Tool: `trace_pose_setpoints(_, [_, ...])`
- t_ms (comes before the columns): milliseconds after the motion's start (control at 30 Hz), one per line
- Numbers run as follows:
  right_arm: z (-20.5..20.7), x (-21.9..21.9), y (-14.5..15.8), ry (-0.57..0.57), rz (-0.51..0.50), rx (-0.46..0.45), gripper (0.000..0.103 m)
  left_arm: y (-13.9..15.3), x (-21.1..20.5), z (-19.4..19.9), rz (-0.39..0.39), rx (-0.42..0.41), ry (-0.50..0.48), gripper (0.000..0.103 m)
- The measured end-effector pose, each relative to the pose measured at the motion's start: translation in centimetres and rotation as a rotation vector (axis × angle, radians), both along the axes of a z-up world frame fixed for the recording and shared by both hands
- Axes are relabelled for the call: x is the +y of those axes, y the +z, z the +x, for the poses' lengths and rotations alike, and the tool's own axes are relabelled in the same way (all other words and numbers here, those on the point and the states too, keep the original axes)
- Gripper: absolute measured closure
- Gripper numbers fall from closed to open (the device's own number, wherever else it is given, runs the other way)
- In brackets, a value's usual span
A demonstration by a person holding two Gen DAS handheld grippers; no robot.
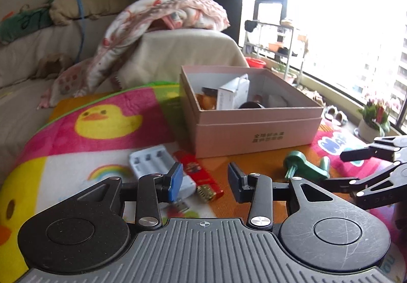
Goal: Organize rigid objects
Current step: 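Grasp the teal hand-crank toy with the right gripper, then grasp the red lighter with the left gripper while the right holds the crank toy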
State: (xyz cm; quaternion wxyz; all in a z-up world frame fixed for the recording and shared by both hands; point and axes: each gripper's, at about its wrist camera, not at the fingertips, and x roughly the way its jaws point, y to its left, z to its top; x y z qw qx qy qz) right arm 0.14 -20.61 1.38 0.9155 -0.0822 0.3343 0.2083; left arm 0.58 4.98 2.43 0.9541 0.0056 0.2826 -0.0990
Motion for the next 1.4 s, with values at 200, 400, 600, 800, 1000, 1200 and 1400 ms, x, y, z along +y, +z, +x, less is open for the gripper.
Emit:
trace_pose_setpoints(200, [0.4, -0.8, -0.2, -0.019, 0.035, 0.03, 0.02, -1.3, -1.1, 2.7, -0.005, 0.054, 0.047, 0.059])
trace_pose_setpoints(400, [0.4, -1.0, -0.2, -0.024, 0.051, 0.031, 0.019, -1.5, -1.6, 4.2, 0.018, 0.082, 0.05, 0.056])
trace_pose_setpoints(600, [0.5, -0.9, -0.2, -0.024, 0.055, 0.037, 0.018, -1.5, -1.9, 4.3, 0.045, 0.094, 0.056, 0.052])
trace_pose_setpoints(800, [0.5, -0.9, -0.3, -0.024, 0.051, 0.037, 0.018, -2.2, -0.8, 3.9, 0.023, 0.11, 0.068, 0.058])
trace_pose_setpoints(1000, [0.6, -0.7, -0.3, -0.019, 0.046, 0.041, 0.015, -2.4, -1.6, 4.1, 0.051, 0.09, 0.047, 0.056])
trace_pose_setpoints(1200, [0.7, -0.5, -0.5, -0.008, 0.04, 0.046, 0.012, -2.1, -1.9, 1.0, 0.068, 0.099, 0.002, 0.07])
trace_pose_setpoints(1400, [0.8, -0.3, -0.5, 0.001, 0.029, 0.049, 0.009, -2.1, -1.5, -3.7, -0.062, 0.137, -0.058, 0.073])
